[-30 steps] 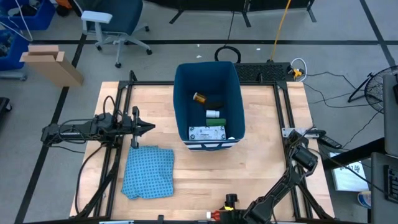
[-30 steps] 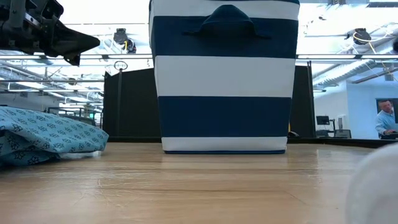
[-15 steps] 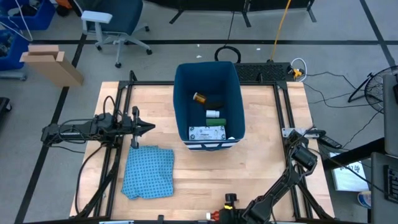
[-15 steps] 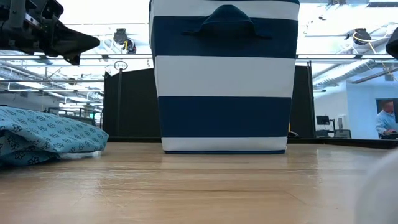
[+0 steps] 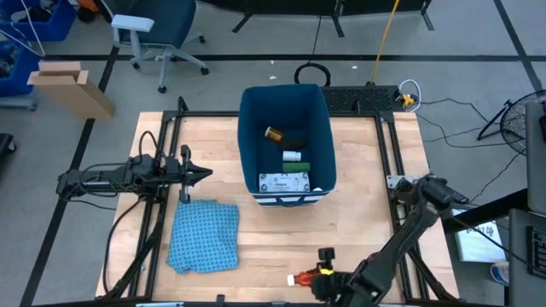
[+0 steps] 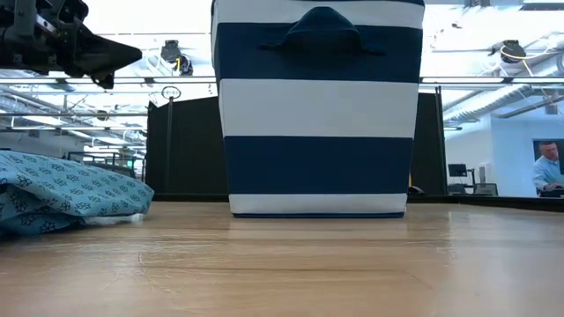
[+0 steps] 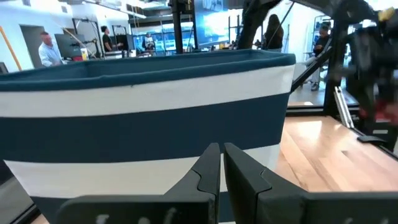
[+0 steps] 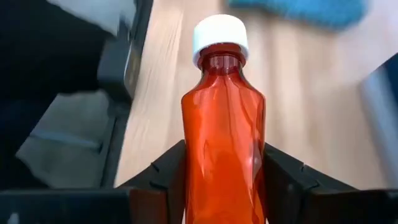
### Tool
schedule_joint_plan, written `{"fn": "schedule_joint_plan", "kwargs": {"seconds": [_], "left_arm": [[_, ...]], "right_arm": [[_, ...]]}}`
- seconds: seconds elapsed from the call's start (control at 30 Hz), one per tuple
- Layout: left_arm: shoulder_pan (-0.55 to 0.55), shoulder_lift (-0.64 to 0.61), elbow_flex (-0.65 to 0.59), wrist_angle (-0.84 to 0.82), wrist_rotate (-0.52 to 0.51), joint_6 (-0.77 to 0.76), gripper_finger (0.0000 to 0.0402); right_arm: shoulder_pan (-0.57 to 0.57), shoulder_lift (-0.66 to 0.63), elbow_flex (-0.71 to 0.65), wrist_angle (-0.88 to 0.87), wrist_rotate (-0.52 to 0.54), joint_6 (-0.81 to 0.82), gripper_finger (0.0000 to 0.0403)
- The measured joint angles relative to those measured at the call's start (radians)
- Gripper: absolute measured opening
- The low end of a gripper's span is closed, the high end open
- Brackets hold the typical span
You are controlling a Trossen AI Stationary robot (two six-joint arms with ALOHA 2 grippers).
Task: Pick & place medical supplies in basket/bin
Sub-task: Put the orange pill bottle into the blue bin
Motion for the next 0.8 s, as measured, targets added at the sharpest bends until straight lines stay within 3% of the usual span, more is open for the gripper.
{"fn": "schedule_joint_plan", "kwargs": {"seconds": [0.1, 0.23, 0.4, 0.63, 0.8], "left_arm": [[0.000, 0.000, 0.000, 0.000, 0.000, 0.010, 0.0026], [0.000, 0.000, 0.000, 0.000, 0.000, 0.011, 0.0026], [0.000, 0.000, 0.000, 0.000, 0.000, 0.011, 0.0026], [0.000, 0.000, 0.000, -0.003, 0.000, 0.008, 0.0026], [0.000, 0.000, 0.000, -0.008, 0.001, -0.019, 0.0026]], "right_arm": [[0.002, -0.090, -0.016, 0.023, 0.084, -0.124, 0.0139], [-0.001, -0.271, -0.136, 0.185, 0.112, -0.309, 0.0134], [-0.037, -0.561, -0.412, 0.477, 0.053, -0.486, 0.0134], [-0.089, -0.944, -0.874, 1.033, -0.085, -0.733, 0.0133], [-0.091, -1.101, -1.110, 1.163, -0.044, -0.728, 0.0133]]}}
